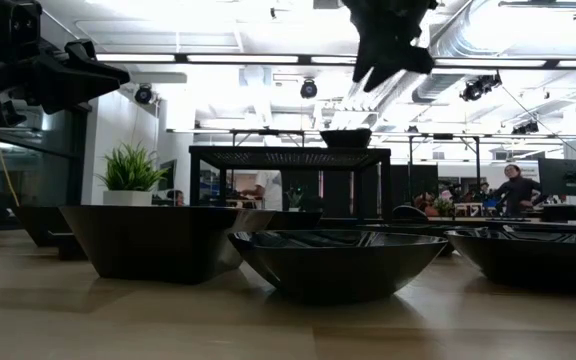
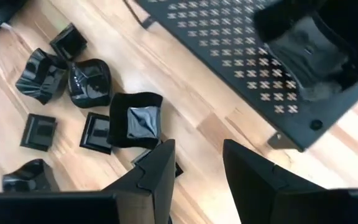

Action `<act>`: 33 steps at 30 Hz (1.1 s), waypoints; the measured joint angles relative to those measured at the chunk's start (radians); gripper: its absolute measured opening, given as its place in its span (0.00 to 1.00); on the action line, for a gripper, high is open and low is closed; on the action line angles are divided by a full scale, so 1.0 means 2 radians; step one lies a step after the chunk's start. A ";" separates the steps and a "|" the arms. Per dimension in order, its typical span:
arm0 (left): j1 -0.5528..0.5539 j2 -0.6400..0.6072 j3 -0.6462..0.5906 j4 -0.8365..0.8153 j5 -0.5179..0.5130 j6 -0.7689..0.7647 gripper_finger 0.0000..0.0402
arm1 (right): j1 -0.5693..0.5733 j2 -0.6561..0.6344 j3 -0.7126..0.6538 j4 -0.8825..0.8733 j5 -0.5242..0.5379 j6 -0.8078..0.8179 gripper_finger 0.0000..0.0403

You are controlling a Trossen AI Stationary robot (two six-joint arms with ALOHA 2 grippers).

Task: Pick & Place Mini shaped plates
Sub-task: Stack the distorted square plate on top of the distorted square plate on the shelf

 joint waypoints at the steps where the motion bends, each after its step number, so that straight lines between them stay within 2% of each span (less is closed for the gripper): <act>1: 0.000 0.000 0.000 0.000 0.000 0.000 0.30 | 0.014 0.000 0.000 0.008 0.017 0.002 0.32; 7: 0.000 0.000 0.000 0.000 0.000 0.000 0.30 | 0.087 0.000 0.000 0.074 0.112 0.068 0.32; 14: 0.000 0.000 0.000 0.000 0.000 0.000 0.30 | 0.166 0.001 0.000 0.137 0.160 0.090 0.32; 20: 0.000 0.000 0.000 0.000 0.000 0.000 0.30 | 0.215 0.001 -0.001 0.152 0.214 0.093 0.32; 23: 0.000 0.000 0.000 0.000 0.000 0.000 0.30 | 0.231 0.004 -0.021 0.161 0.231 0.145 0.32; 28: 0.000 0.000 0.000 0.000 0.000 0.000 0.30 | 0.239 0.005 -0.118 0.223 0.206 0.249 0.32; 31: 0.000 0.000 0.000 0.000 0.000 0.000 0.30 | 0.234 0.005 -0.184 0.292 0.160 0.286 0.32; 33: 0.000 0.000 0.000 0.000 0.000 0.000 0.30 | 0.230 0.005 -0.226 0.354 0.131 0.281 0.32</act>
